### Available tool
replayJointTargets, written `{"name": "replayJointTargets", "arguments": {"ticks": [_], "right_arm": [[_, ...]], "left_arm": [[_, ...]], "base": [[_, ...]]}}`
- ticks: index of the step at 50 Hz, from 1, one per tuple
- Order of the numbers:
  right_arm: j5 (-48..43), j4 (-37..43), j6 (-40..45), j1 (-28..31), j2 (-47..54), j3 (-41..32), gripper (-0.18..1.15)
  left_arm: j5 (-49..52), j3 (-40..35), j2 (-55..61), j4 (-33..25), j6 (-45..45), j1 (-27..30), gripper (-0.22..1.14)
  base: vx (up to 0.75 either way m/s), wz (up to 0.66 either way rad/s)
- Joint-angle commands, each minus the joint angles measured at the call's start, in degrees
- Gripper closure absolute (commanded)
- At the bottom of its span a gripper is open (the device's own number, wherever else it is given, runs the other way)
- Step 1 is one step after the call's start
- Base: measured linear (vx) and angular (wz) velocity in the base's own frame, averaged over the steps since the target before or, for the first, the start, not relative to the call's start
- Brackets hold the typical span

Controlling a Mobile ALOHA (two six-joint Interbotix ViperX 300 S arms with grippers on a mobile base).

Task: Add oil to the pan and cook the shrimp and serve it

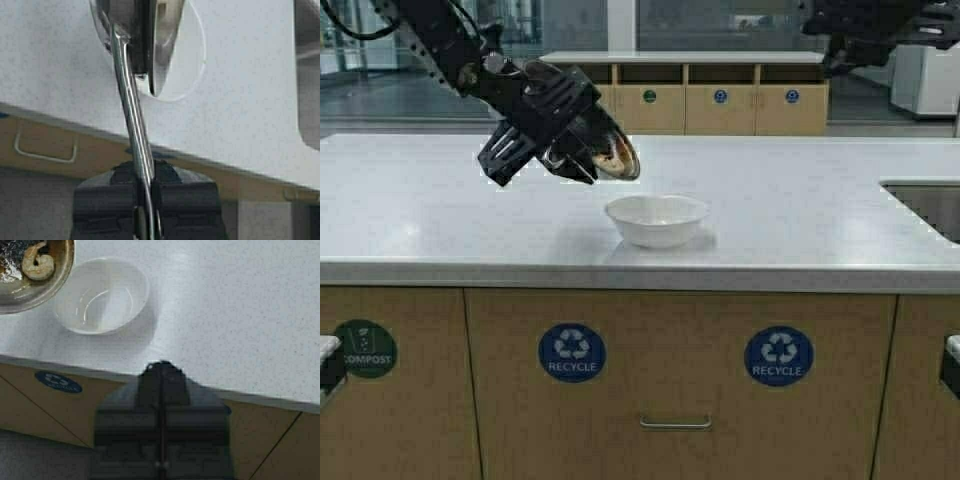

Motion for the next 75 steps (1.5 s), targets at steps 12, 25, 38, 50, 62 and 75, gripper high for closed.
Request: {"name": "replayJointTargets", "arguments": {"ticks": [12,25,38,50,62,75], "right_arm": [[-0.2,0.0,0.1,-0.1,-1.6,-1.0,0.92],[-0.2,0.0,0.2,-0.1,-1.7,-1.0,0.92],[-0.2,0.0,0.2,-0.1,-1.7,-0.9,0.92],[-0.2,0.0,0.1,-0.1,-1.8,-0.9,0.92],[-0.3,0.0,0.2,-0.1,-1.8,-0.8,0.92],[-0.4,0.0,0.2,-0.1,-1.7,-0.8,0.92]], "left_arm": [[8.3,-9.0,0.5,1.1,8.1,-2.0,0.88],[14.6,-14.2,3.1,1.1,14.2,-3.3,0.88],[20.4,-20.4,6.1,1.2,24.9,-5.0,0.88],[22.4,-23.5,6.3,1.2,28.7,-5.2,0.88],[22.8,-24.1,6.3,1.4,29.9,-5.2,0.88],[22.9,-24.1,6.0,3.5,31.6,-5.8,0.88]], "base": [[0.01,0.02],[0.0,0.0],[0.0,0.0],[0.0,0.0],[0.0,0.0],[0.0,0.0]]}}
